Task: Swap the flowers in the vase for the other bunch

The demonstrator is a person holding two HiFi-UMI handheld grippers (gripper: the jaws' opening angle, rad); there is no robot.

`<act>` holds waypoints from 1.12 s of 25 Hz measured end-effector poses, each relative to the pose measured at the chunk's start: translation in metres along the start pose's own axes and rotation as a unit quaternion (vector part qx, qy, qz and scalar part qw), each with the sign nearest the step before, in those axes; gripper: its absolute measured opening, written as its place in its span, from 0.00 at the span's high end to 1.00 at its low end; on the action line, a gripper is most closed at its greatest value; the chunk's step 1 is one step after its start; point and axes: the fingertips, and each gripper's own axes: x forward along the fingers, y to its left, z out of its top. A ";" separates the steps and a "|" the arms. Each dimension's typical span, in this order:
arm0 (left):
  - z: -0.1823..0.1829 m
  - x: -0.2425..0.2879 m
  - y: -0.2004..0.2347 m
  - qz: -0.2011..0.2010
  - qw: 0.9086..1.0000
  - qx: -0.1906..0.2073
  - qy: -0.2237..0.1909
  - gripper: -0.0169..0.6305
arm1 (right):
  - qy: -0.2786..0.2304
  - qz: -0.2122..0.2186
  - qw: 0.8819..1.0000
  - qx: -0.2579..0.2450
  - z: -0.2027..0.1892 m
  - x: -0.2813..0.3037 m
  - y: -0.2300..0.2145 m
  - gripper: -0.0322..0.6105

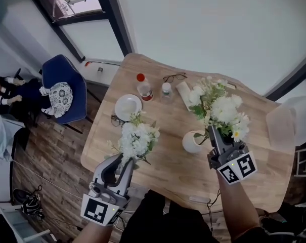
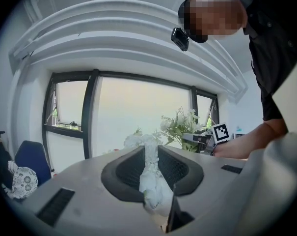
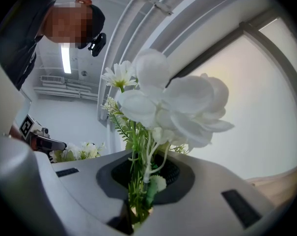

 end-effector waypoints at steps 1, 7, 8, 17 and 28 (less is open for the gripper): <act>-0.002 0.000 -0.001 0.000 1.000 0.000 0.003 0.85 | 0.002 0.001 1.000 -0.004 -0.003 -0.001 0.001 0.84; -0.008 0.002 -0.007 -0.004 1.000 0.007 0.000 0.85 | 0.016 0.005 1.000 -0.022 -0.020 -0.004 0.001 0.84; -0.007 0.002 -0.008 -0.007 1.000 0.008 -0.006 0.85 | 0.016 0.004 1.000 -0.021 -0.021 -0.004 0.001 0.84; -0.019 -0.012 -0.007 0.001 1.000 -0.002 0.022 0.85 | 0.015 -0.011 0.999 -0.033 -0.038 0.000 -0.004 0.84; -0.011 -0.022 0.002 0.003 1.000 -0.004 0.006 0.85 | 0.117 -0.012 0.993 -0.019 -0.056 0.008 0.002 0.72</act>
